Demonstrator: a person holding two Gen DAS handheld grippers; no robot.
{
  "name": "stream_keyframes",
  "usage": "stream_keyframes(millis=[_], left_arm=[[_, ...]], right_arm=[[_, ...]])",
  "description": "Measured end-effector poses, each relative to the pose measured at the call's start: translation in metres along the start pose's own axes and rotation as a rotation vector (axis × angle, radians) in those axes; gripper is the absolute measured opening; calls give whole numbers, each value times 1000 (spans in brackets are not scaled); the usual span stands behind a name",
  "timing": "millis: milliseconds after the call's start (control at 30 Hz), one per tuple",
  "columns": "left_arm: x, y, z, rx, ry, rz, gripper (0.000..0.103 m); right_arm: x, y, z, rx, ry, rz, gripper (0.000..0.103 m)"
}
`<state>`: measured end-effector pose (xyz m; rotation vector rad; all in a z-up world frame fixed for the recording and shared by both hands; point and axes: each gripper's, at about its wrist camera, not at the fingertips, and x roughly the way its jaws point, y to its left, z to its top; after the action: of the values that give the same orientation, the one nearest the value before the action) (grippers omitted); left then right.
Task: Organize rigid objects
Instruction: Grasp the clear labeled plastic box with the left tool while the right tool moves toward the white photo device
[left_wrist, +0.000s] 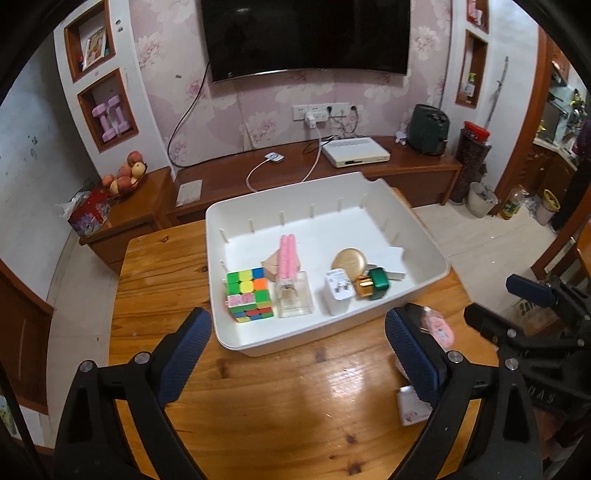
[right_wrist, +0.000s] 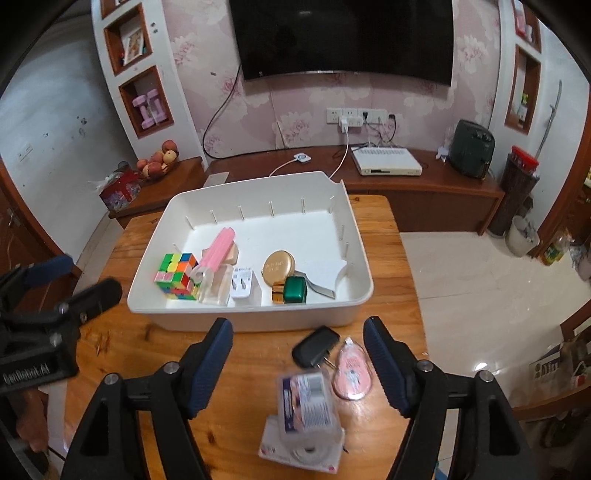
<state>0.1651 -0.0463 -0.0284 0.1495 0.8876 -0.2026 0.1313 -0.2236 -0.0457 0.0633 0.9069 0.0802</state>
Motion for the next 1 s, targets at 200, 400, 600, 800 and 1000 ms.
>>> stream_keyframes(millis=[200, 400, 600, 800, 1000], left_arm=[[-14, -20, -5, 26, -9, -44, 96], [-14, -46, -10, 58, 23, -100, 101], [15, -85, -20, 112, 117, -112, 101], [68, -118, -35, 123, 259, -100, 101], [123, -137, -45, 66, 427, -121, 101]], right_arm=[[-27, -12, -28, 7, -40, -14, 75], [-35, -21, -59, 15, -65, -42, 78], [-18, -27, -97, 24, -65, -29, 78], [10, -30, -132, 20, -35, -51, 78], [29, -34, -155, 31, -3, -48, 78]])
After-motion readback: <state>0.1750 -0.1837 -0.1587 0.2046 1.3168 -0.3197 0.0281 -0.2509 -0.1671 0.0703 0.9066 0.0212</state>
